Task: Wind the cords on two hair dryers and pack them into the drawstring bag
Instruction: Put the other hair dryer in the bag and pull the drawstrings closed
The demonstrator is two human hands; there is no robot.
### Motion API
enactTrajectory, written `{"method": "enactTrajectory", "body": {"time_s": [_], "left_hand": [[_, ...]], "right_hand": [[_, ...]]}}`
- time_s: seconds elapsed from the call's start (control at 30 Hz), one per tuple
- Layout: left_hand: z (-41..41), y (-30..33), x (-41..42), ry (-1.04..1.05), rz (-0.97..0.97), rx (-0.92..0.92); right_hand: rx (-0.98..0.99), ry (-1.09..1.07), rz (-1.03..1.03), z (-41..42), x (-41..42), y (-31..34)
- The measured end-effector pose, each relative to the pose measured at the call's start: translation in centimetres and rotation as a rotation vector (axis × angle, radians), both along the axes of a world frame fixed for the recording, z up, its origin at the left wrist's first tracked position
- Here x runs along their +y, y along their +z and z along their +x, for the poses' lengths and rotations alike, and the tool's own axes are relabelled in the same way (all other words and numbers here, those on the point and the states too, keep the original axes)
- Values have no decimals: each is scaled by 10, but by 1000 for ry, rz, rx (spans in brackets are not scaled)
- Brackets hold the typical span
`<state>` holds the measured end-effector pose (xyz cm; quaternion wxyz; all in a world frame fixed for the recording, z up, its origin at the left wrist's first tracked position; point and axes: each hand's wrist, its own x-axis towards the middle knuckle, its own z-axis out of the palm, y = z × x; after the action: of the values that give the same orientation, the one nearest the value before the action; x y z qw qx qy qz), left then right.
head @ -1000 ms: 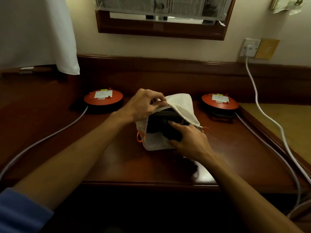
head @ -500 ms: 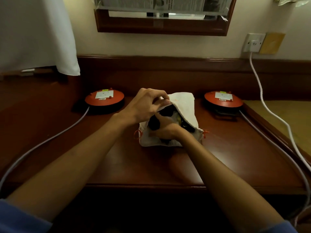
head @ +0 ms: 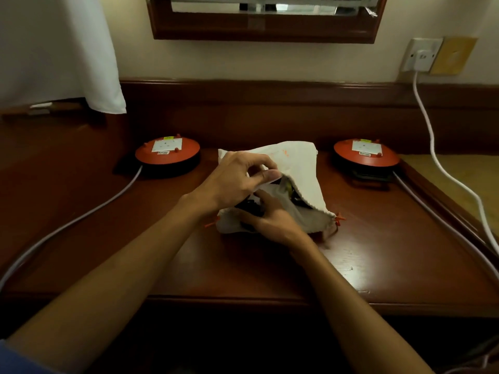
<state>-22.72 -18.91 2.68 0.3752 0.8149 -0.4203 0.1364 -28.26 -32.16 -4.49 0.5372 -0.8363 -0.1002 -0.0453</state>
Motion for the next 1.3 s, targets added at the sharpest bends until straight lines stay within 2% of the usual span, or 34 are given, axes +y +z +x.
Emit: {"method": "enactTrajectory", "body": {"time_s": [0.07,0.13,0.27,0.33,0.4,0.47,0.73,0.8,0.87,0.93,1.0,1.03,1.1,1.17,1.2,1.3], "left_hand": [[3,-10,13,36,-22,13],[4,-22,22,81,-51,51],[0,-32,18,83,-60,105],[-2,-36,13,66,59,107],[-4,-43,13,84,261,71],[-6,-50,17,115,379,32],[-9,-49,26,184,421,-55],[-10,-52,27,191,420,-66],[-14,-59,29,215,390,-76],[-22,-67,35,277,300,-71],[-32,-74,43,394,180,3],[-36,-77,47,468,144,85],[-41,-81,53,605,160,294],[-44,-83,56,666,247,412],[-43,-83,55,675,278,431],[-41,-81,48,704,200,501]], "right_hand": [[25,-20,-243,-10,-21,-2],[-44,-88,-541,-17,-33,-13],[-279,-69,-743,-23,-36,-31],[-326,-58,-757,-25,-36,-32],[-379,-55,-701,-27,-38,-32],[-394,-56,-661,-31,-42,-33],[-406,-101,-559,-45,-59,-23],[-349,-40,-627,-48,-62,-24],[-303,-22,-654,-53,-62,-28],[-332,-95,-536,-60,-66,-23],[-415,-276,-407,-65,-73,-16],[-425,-372,-424,-64,-78,-14],[-284,-508,-565,-54,-91,-15],[-103,-531,-720,-45,-102,-22],[-78,-523,-735,-42,-105,-25],[-147,-528,-618,-39,-104,-31]]}}
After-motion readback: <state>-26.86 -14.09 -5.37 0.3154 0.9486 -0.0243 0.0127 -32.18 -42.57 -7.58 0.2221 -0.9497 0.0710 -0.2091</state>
